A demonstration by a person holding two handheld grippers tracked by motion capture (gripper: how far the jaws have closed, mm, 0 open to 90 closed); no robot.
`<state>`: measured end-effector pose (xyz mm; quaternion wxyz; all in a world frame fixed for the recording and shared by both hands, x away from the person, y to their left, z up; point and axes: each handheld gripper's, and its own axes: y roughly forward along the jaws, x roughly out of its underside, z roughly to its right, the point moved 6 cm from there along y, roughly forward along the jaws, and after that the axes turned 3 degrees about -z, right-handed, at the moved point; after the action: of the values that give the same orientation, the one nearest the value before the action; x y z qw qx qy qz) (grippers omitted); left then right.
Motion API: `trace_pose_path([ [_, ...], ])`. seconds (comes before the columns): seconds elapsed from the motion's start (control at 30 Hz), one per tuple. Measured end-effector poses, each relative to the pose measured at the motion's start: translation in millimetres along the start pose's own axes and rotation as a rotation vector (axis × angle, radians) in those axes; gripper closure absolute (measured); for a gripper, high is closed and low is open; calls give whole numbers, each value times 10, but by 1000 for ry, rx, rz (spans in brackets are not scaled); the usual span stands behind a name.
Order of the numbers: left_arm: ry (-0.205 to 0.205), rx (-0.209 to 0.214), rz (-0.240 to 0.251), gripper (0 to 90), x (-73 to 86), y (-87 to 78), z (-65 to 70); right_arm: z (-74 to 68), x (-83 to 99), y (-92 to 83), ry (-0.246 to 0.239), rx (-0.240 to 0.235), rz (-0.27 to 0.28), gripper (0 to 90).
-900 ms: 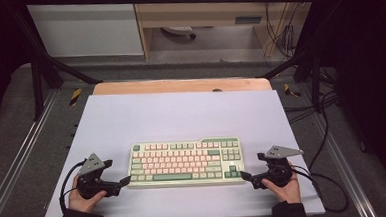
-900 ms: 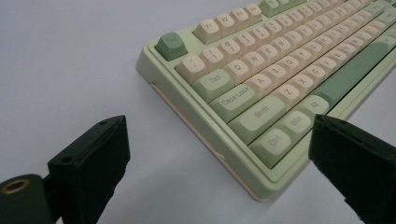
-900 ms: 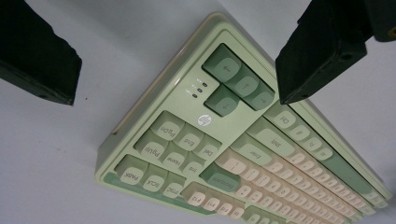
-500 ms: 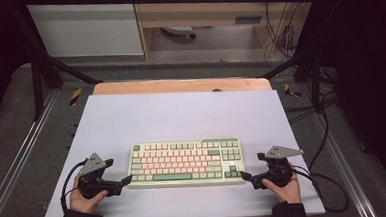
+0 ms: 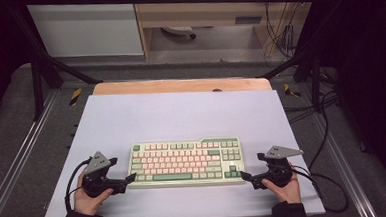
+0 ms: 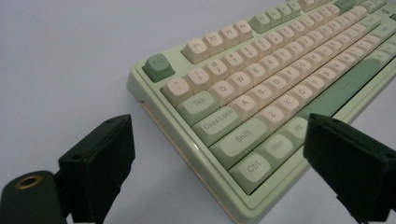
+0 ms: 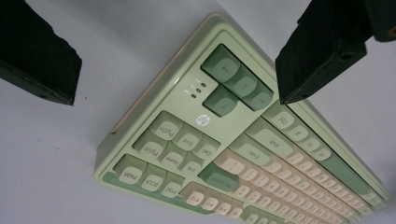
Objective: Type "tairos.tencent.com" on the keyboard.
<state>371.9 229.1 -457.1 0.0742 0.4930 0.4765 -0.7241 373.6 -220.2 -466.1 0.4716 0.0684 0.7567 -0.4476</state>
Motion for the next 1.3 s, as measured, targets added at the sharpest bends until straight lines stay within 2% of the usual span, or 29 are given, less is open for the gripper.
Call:
trace_pose_path([
  [0.37,-25,1,-10,230,-115,44,129,1,5,3,-4,2,-2,9],
  [0.4,-27,4,-13,277,-127,48,143,1,6,7,-7,2,-4,9],
  [0.53,-30,9,-18,366,-178,79,211,2,10,13,-10,2,-8,9],
  [0.83,-27,-6,-19,596,-337,158,351,4,15,13,-9,6,-12,8],
  [0.97,-12,3,-27,668,-392,205,408,3,16,18,-11,5,-12,8],
  [1.0,-10,5,-26,716,-407,222,422,1,19,20,-8,5,-16,8],
  [1.3,30,28,-31,839,-560,398,562,4,20,23,-12,7,-16,8],
])
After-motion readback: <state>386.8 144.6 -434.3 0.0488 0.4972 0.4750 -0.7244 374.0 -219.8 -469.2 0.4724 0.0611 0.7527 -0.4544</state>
